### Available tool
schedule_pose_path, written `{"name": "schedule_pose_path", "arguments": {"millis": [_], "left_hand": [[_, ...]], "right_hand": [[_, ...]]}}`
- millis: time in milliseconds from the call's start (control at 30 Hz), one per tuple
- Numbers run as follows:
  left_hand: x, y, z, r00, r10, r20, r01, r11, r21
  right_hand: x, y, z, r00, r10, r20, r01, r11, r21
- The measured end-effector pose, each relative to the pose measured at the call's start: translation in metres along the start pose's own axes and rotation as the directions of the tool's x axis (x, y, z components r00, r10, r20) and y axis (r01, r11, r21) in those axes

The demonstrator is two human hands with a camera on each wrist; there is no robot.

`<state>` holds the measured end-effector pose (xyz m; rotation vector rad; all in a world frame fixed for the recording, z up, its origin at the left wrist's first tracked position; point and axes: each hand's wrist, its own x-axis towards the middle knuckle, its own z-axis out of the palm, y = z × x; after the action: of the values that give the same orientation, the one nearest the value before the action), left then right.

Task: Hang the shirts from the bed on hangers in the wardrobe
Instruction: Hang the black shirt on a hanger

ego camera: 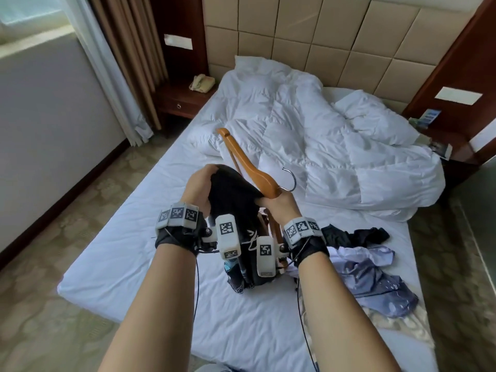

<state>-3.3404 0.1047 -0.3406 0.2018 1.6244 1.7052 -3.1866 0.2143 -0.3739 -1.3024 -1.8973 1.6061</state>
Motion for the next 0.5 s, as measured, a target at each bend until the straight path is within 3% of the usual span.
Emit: {"name": "schedule_pose_path", "arguments": {"millis": [67,133,267,367,500], "left_hand": [[0.011,-0.002,-0.022,0.993,0.069,-0.095,-0.052,0.984,0.168],[0.015,-0.005,-0.038,0.978,0.172,-0.115,-0.123,0.930,0.346],[0.010,-0.011,-0.044,0.960,0.274,-0.063,-0.228,0.889,0.398],[0.008,-0.016,-0.037,0.954,0.300,0.023,-0.277,0.845,0.458],[0.005,-0.012,-0.028,0.933,0.241,0.266,-0.341,0.829,0.444]], "right_hand": [[-0.003,-0.004,0.007,0.998,-0.040,-0.058,0.039,0.999,-0.010],[-0.009,-0.010,0.012,0.995,-0.052,-0.086,0.055,0.998,0.024],[-0.016,-0.022,0.022,0.993,-0.082,-0.085,0.088,0.993,0.077],[-0.017,-0.025,0.031,0.991,-0.087,-0.102,0.098,0.990,0.099],[-0.017,-0.027,0.036,0.985,-0.069,-0.155,0.083,0.993,0.085]]}}
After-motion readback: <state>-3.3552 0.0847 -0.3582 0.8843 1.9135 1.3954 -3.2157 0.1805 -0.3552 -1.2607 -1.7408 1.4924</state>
